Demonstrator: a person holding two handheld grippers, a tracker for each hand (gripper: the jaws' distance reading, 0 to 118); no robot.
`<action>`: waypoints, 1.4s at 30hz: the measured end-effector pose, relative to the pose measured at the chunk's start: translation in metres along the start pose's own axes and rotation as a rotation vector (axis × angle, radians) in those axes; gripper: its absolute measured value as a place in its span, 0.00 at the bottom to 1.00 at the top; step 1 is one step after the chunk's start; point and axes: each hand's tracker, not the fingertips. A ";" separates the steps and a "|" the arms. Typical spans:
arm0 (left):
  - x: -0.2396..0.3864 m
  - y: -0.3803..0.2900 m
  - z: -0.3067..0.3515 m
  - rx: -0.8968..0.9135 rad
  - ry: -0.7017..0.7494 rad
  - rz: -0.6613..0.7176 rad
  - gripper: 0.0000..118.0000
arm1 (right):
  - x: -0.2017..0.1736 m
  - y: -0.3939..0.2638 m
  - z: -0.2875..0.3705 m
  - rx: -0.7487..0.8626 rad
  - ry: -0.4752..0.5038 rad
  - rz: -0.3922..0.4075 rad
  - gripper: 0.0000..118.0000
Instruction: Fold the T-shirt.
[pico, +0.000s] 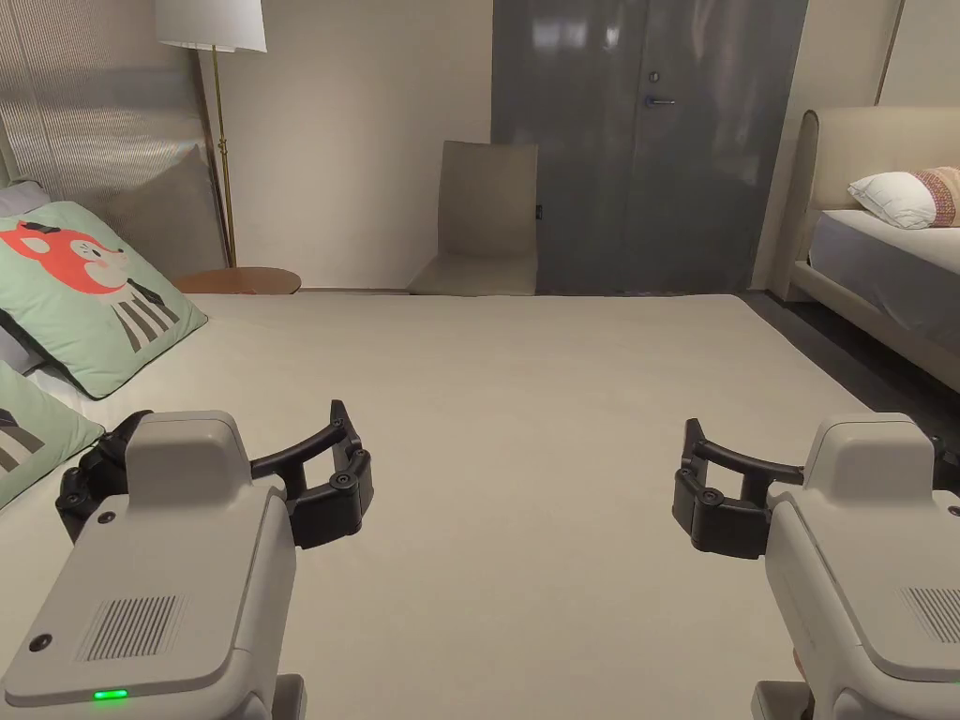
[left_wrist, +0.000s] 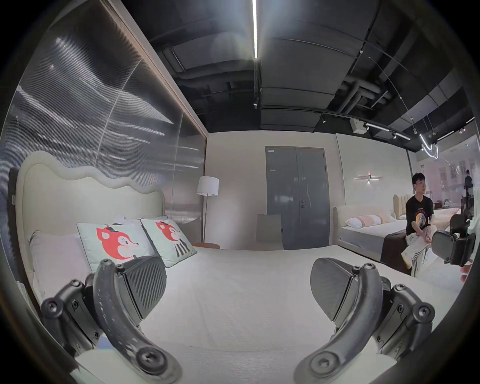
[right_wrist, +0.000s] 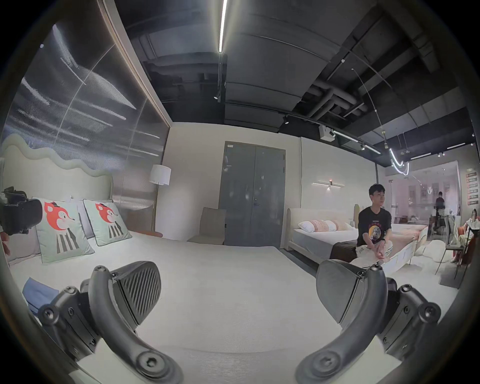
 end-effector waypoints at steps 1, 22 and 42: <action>0.000 0.000 0.000 0.002 -0.001 0.000 0.94 | 0.000 0.000 0.000 0.001 -0.001 -0.001 1.00; 0.001 0.002 0.002 -0.004 -0.011 -0.003 0.94 | -0.005 0.004 -0.002 -0.039 -0.014 0.003 1.00; 0.003 0.004 0.002 -0.033 -0.036 -0.012 0.94 | -0.008 0.025 0.014 -0.105 -0.006 -0.029 1.00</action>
